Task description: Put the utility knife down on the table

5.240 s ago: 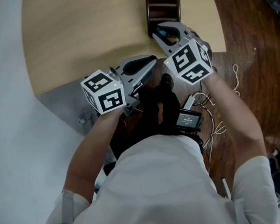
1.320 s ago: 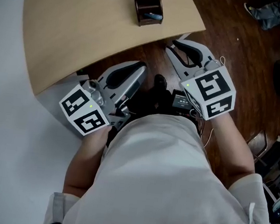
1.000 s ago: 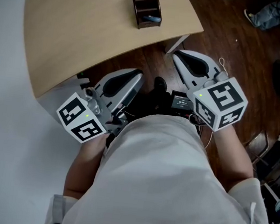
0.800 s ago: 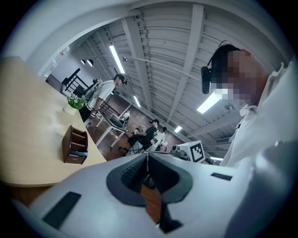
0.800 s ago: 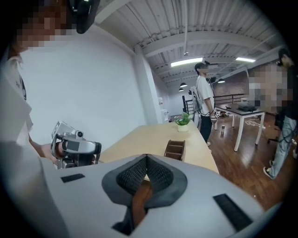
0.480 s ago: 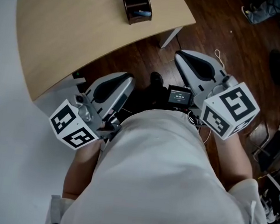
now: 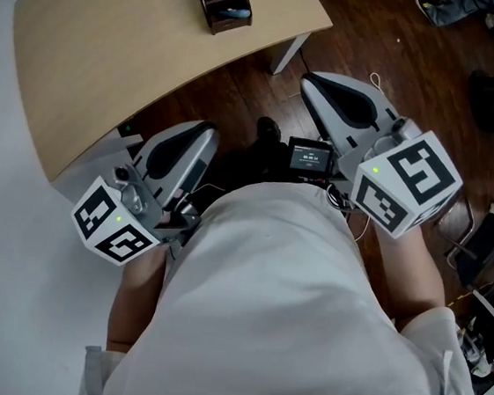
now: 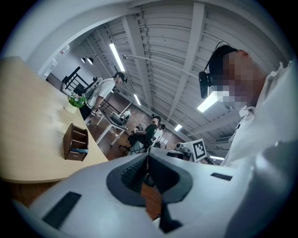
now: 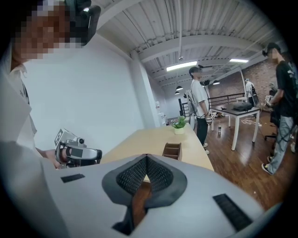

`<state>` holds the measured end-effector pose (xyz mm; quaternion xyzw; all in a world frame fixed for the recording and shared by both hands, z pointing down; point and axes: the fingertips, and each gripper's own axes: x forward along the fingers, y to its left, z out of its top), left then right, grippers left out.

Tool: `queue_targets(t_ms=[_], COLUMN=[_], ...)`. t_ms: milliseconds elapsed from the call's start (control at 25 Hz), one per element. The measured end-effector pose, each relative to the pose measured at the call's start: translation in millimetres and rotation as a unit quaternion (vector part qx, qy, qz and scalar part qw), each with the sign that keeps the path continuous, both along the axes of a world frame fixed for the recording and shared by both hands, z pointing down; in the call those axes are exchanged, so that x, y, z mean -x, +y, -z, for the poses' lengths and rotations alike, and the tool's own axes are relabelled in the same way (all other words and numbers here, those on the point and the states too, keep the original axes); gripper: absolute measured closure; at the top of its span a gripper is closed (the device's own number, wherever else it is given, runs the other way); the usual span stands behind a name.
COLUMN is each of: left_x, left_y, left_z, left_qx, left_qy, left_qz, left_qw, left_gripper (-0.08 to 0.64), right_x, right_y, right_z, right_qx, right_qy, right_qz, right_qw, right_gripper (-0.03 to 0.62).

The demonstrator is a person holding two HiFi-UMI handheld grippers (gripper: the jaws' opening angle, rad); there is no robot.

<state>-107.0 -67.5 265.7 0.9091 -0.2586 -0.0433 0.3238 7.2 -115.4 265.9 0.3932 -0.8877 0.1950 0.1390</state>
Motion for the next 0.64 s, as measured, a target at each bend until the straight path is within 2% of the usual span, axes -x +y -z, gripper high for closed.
queue_targets(t_ms=[640], left_x=[-2.9], left_y=[-1.5], left_z=[1.2], left_qx=[0.001], left_qy=[0.001], left_qz=[-0.006], left_qw=[1.0000], left_gripper=[0.557], right_x=[-2.7], right_y=[-2.7], right_z=[0.9], right_qx=[0.000], right_qy=[0.001], right_qz=[-0.003], right_qw=[1.000], right_gripper=[0.591])
